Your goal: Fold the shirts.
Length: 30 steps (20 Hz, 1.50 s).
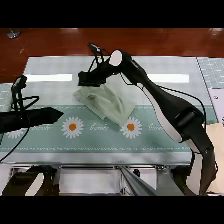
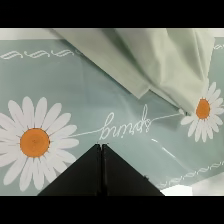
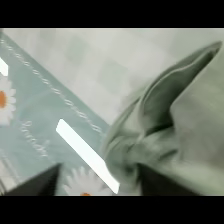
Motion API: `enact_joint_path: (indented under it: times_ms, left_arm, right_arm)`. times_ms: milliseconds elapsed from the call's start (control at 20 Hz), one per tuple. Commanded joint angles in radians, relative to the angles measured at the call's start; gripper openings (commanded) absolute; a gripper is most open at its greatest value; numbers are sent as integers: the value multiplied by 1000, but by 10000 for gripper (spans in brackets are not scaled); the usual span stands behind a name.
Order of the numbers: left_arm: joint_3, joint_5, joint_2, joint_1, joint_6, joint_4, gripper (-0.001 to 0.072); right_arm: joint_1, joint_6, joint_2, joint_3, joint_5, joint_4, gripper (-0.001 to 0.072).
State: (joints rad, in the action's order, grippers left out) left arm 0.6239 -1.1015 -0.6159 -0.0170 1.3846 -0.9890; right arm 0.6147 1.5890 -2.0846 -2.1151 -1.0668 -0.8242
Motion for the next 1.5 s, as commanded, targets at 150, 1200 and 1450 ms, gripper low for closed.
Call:
enact_joint_path:
  times_ms: [150, 1200, 1450]
  left_arm:
    - [-7, 59, -33, -2, 0, 2, 24]
    - [-9, 143, -99, 1, 0, 11, 25]
    - [-9, 145, -202, 1, -2, 85, 25]
  right_arm:
    - [-134, -82, 74, -2, -47, 201, 631]
    - [-382, 45, 1133, 1678, 333, 105, 629]
    - [-309, -59, 892, 1582, 416, 288, 629]
